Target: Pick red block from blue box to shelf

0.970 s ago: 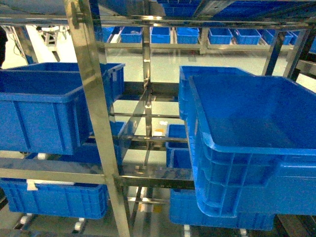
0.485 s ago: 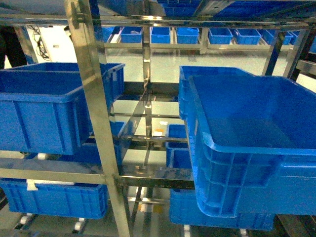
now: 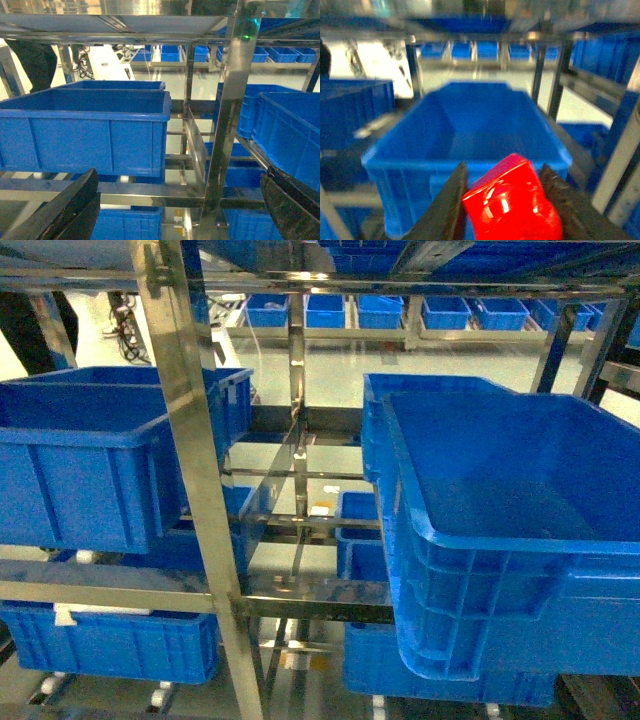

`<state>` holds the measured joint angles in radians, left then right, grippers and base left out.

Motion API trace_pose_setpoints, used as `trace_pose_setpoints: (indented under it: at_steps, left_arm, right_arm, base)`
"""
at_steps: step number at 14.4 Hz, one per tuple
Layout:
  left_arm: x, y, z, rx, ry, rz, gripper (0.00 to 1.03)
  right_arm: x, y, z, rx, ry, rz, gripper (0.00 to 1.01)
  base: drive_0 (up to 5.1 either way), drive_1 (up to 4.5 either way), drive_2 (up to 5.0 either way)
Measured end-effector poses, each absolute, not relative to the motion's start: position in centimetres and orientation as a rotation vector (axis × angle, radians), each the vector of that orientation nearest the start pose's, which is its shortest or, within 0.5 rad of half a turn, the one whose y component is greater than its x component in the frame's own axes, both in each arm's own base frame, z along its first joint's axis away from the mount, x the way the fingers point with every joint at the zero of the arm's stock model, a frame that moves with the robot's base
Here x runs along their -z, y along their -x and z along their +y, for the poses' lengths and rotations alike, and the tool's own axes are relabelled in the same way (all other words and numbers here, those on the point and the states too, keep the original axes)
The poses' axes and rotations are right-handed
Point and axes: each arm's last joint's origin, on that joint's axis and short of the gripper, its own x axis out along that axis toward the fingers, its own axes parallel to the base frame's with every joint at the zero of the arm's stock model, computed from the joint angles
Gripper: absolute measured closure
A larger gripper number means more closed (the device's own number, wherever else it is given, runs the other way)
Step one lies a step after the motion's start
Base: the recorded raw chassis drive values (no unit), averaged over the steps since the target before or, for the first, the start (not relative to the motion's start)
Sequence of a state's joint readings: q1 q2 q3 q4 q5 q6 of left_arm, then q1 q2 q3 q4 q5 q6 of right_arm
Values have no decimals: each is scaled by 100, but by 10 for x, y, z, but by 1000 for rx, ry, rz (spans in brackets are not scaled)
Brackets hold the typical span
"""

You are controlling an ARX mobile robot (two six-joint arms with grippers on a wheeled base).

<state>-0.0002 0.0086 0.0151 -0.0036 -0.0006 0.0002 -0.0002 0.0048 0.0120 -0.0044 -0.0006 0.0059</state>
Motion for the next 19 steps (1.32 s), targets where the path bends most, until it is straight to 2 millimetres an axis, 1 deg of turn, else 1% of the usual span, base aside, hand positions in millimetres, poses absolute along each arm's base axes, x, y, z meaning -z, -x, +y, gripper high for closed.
trace_pose_setpoints:
  at_steps: [1,2,4,5,7,8,9,10,11,12,13,14,15,16,17,18,19]
  left_arm:
    - [-168,-97,0,-1,0,-3,5]
    - [-168,-97,0,1,-1,-3,5]
    - [-168,-97,0,-1,0,-3,5]
    - [-168,-97,0,-1,-1,-3,5]
    - [-168,-97,0,-1,0,-3,5]
    - [-168,-97,0,-1,0,-3,5]
    - [-168,-97,0,0,0,-3,5]
    - [-168,-97,0,-1,0,-3,5]
    - [-168,-97,0,0,0,-3,5]
    - [-168,-97,0,0,-1,-3,5]
    - [-168,-97,0,0,0,-2,5]
    - [-168,-97,0,0,0,-3,5]
    - [-168,-97,0,-1,0,-3,5]
    - [-168,-97,0,0,0,-4,5]
    - [-168,-97,0,0,-1,-3,5]
    - [-168,-97,0,0,0,-2,5]
    - [-168,-97,0,0,0,-3,5]
  right_arm:
    - [-164,-98,2,64,64,159,66]
    - [-163,-106,3,94,110,254,66]
    - [-169,-125,1,96,105,261,66]
    - [-178,-146,2,72,91,241,66]
    - [-190,-203,3,20,56,215,66]
    - [-190,-243,5,11,42,227,66]
    - [-182,-279,9,2,33,282,67]
    - [-168,-311,12,16,43,332,61]
    - [-153,-335,16,25,44,380,48]
    - [-146,-339,18,31,34,397,35]
    - [-150,-330,21,21,28,370,24]
    - [-167,-312,20,7,19,298,12]
    - [-180,-294,21,-1,4,131,10]
    - [-179,-280,19,0,-4,26,22]
    - [-161,-260,15,2,-4,29,36]
    - [-153,-245,12,5,-2,59,49]
    - [-159,-234,7,-8,-5,30,61]
  base:
    - [0,0,0]
    - [0,0,0]
    - [0,0,0]
    - [0,0,0]
    - [0,0,0]
    - [0,0,0]
    - [0,0,0]
    - [0,0,0]
    - [0,0,0]
    - [0,0,0]
    - [0,0,0]
    - [0,0,0]
    - [0,0,0]
    - [0,0,0]
    - [0,0,0]
    - [0,0,0]
    - [0,0,0]
